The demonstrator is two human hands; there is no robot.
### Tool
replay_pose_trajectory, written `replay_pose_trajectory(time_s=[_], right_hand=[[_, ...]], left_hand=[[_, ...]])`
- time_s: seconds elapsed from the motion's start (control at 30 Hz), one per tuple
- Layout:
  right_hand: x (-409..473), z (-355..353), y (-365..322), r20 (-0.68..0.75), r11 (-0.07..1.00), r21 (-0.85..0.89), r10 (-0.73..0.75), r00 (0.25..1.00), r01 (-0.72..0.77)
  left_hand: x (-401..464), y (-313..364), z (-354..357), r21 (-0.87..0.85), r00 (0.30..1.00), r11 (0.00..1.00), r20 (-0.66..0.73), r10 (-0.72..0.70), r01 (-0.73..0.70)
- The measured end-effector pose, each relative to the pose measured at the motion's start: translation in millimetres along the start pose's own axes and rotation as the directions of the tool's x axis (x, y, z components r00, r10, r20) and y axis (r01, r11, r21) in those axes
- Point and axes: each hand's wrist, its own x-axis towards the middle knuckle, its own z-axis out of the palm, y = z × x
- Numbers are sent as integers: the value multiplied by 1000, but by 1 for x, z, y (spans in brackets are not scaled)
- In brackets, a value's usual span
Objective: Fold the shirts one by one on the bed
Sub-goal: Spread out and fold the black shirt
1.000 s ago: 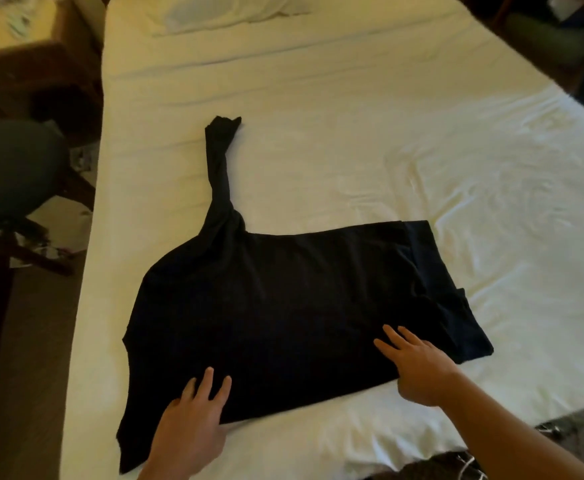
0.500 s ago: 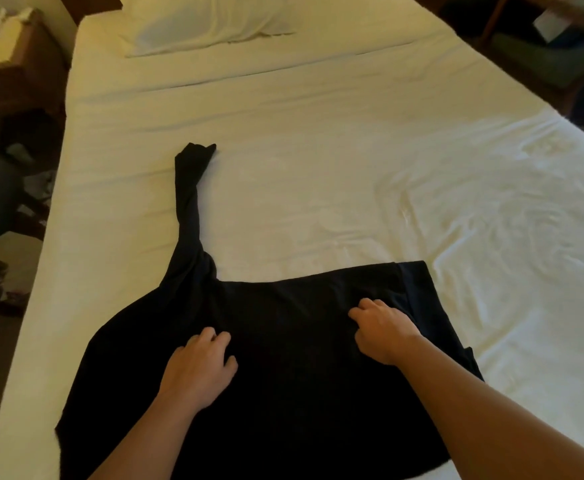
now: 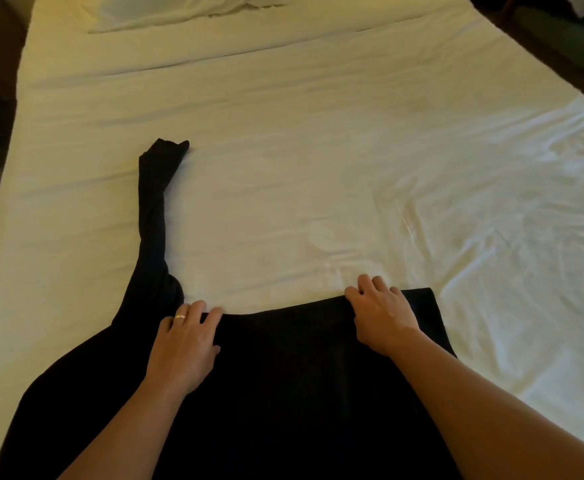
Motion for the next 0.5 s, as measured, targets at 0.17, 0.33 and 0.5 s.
replay_pose_trajectory(time_s=[0.17,0.33,0.5], right_hand=[[-1,4,13,-40,993,-52,105,994,-107],[-24,-1,14,-74,983,-119,129,989,-137],[-67,5,12,-88,978,-80,187,978,-194]], left_hand=[[0,-4,6,72,996,994,-49,-74,77],[-23,-9,2,172,981,984,-194,-15,50],[-59,-14,2,172,958,985,-281,59,-10]])
